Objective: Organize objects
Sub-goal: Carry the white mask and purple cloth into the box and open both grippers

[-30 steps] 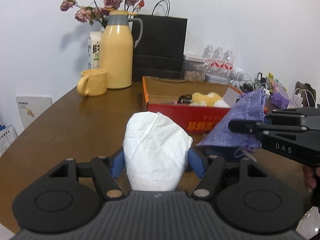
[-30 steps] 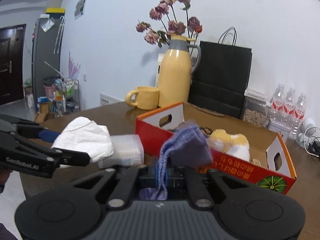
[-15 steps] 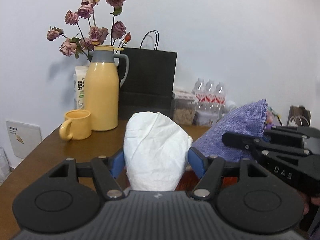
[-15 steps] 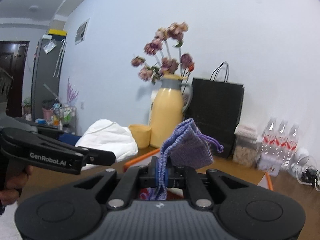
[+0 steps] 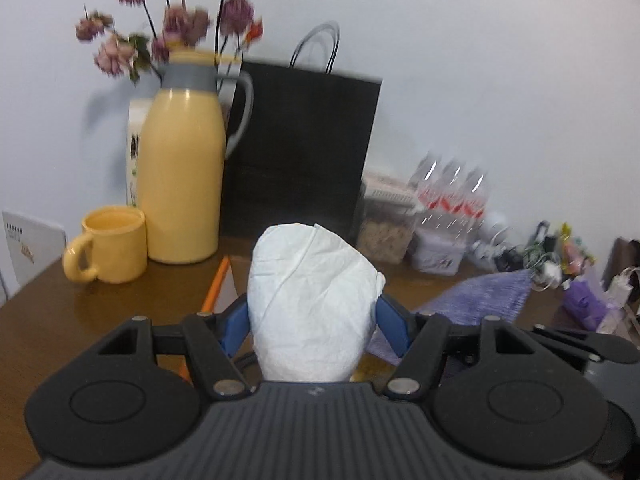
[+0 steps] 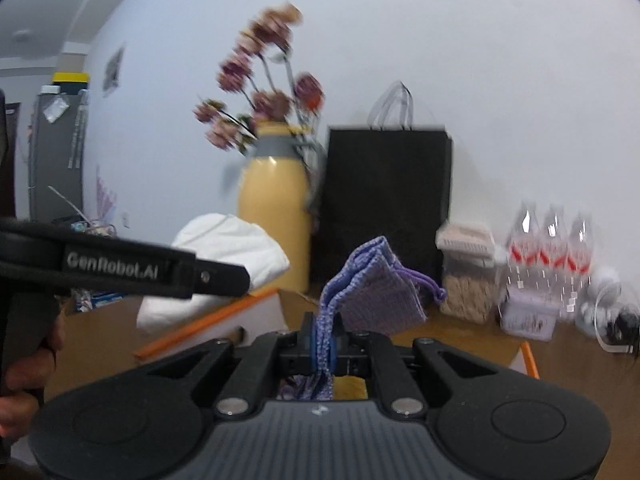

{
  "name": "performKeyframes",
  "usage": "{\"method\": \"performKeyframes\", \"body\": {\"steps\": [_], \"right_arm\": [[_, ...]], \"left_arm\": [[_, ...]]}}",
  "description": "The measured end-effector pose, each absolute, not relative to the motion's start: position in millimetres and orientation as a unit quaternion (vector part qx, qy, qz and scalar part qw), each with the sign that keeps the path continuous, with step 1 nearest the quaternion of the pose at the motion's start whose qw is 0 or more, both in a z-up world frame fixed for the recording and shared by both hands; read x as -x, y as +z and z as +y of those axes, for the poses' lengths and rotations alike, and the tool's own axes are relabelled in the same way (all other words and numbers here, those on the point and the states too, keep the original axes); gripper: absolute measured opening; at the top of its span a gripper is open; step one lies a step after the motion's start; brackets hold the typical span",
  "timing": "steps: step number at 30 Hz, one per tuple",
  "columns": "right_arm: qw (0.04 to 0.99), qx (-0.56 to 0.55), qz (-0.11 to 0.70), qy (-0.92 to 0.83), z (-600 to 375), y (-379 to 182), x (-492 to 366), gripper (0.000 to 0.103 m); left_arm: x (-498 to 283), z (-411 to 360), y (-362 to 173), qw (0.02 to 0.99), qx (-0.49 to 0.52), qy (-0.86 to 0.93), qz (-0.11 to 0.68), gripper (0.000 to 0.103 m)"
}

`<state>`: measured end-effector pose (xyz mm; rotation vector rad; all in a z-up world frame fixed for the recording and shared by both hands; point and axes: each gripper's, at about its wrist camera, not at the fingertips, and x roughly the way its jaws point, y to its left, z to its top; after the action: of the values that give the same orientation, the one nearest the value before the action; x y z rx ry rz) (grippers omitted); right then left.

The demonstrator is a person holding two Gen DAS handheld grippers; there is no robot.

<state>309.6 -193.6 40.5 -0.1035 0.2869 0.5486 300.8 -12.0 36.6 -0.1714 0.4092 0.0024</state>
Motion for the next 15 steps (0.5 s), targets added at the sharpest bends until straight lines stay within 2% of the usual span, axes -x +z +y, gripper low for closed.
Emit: {"method": "performKeyframes", "body": {"steps": [6,11,13,15], "right_arm": [[0.953,0.044,0.174,0.246,-212.0,16.1,-333.6,0.005],[0.952,0.041,0.208,0.219,-220.5,2.5,-346.6,0.009],[0.953,0.039,0.22,0.206,-222.4,-2.8,-350.3,0.014],[0.953,0.039,0.229,0.193,-223.6,-5.8,-354.3,0.02]], "left_arm": [[-332.5,-13.0,7.3,0.964,0.079,0.021,0.251,0.068],[-332.7,-11.7,-0.2,0.966,0.07,0.029,0.246,0.073],[-331.7,-13.9,-0.2,0.968,0.065,0.027,0.241,0.081],[-329.1,-16.3,-0.1,0.971,0.057,0.033,0.231,0.098]]}}
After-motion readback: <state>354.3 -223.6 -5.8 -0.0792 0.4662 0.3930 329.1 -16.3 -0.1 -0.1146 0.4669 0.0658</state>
